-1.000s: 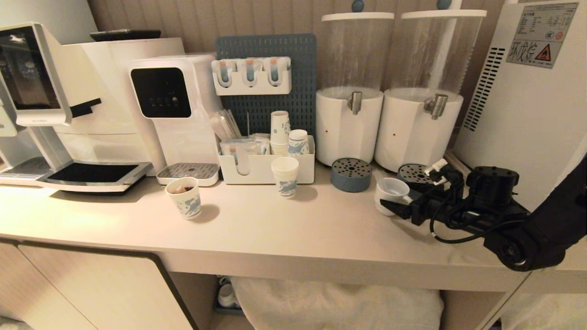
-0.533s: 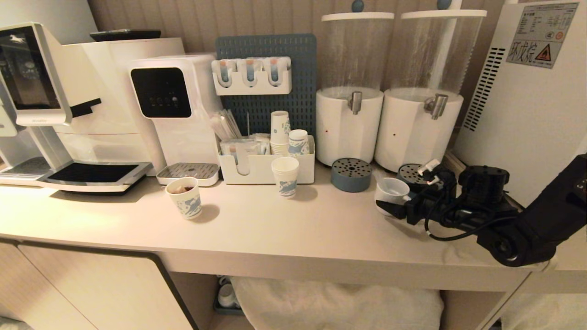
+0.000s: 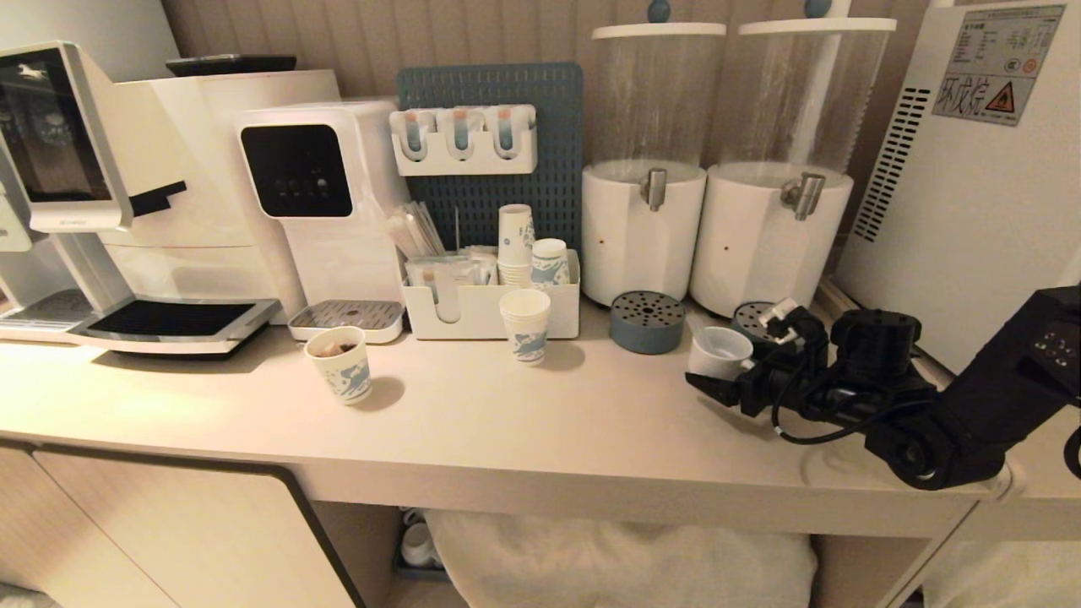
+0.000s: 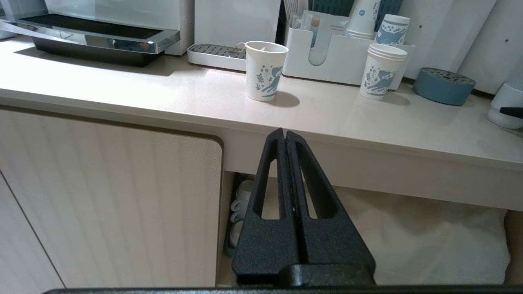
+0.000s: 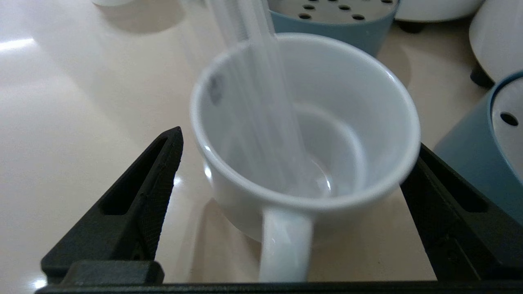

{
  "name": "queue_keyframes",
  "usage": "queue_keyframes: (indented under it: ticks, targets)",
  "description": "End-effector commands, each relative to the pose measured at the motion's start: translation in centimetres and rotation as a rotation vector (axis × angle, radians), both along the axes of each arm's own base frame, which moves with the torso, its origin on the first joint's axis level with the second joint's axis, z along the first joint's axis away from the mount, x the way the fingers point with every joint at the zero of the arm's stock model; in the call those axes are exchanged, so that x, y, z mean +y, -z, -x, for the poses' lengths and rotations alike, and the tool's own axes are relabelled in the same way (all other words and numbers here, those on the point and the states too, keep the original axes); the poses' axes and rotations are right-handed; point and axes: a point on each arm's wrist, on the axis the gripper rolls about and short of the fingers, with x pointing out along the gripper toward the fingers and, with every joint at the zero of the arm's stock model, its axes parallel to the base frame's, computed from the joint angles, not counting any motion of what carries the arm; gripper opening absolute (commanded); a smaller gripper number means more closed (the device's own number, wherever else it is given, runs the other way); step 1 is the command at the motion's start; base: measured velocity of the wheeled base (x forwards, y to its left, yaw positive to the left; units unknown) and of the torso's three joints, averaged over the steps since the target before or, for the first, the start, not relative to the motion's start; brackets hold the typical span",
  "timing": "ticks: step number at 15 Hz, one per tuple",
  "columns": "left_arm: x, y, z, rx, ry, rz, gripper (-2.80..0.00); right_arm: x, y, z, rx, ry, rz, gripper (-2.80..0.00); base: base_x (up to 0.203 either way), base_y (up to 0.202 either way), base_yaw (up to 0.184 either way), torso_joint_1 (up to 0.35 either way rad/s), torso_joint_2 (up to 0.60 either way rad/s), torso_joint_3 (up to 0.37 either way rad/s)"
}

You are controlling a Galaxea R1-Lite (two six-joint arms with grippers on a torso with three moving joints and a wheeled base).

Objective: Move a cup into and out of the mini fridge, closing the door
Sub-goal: Put the ceramic cup in the freezer

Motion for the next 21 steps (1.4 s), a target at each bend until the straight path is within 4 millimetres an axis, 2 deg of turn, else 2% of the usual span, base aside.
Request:
queue_keyframes:
  ticks: [1, 2, 3, 4, 11, 15, 17, 20, 21]
  targets:
    - [0.0, 1.1, -0.3, 0.034, 0.000, 0.001, -2.80, 0.1, 0.1, -0.2, -0.006, -0.004, 0.000, 0.00, 0.000, 0.000, 0.000, 0.000, 0.00, 0.000]
    - [0.0, 1.1, -0.3, 0.034, 0.000, 0.001, -2.80, 0.1, 0.0, -0.2, -0.006, -0.004, -0.001, 0.00, 0.000, 0.000, 0.000, 0.000, 0.00, 0.000]
    - [0.0, 1.1, -0.3, 0.034, 0.000, 0.001, -2.80, 0.1, 0.0, -0.3, -0.007, 0.005, 0.002, -0.62, 0.000, 0.000, 0.000, 0.000, 0.00, 0.000]
    - [0.0, 1.1, -0.3, 0.034, 0.000, 0.001, -2.80, 0.1, 0.1, -0.3, -0.006, 0.011, 0.004, -2.80, 0.000, 0.000, 0.000, 0.000, 0.00, 0.000]
    - [0.0, 1.1, -0.3, 0.034, 0.000, 0.001, -2.80, 0.0, -0.9, 0.4, -0.004, 0.014, -0.013, -2.80, 0.000, 0.000, 0.000, 0.000, 0.00, 0.000]
    - [0.0, 1.1, -0.3, 0.034, 0.000, 0.001, -2.80, -0.2, -3.7, 2.2, -0.028, 0.017, -0.034, -2.80, 0.000, 0.000, 0.000, 0.000, 0.00, 0.000]
    - [0.0, 1.1, -0.3, 0.034, 0.000, 0.001, -2.80, -0.6, -6.6, 4.1, -0.064, 0.023, -0.039, -2.80, 0.000, 0.000, 0.000, 0.000, 0.00, 0.000]
    - [0.0, 1.1, -0.3, 0.034, 0.000, 0.001, -2.80, -1.5, -9.4, 8.2, -0.091, 0.049, -0.058, -2.80, 0.000, 0.000, 0.000, 0.000, 0.00, 0.000]
    - [0.0, 1.1, -0.3, 0.034, 0.000, 0.001, -2.80, -1.7, -9.8, 9.4, -0.086, 0.061, -0.067, -2.80, 0.000, 0.000, 0.000, 0.000, 0.00, 0.000]
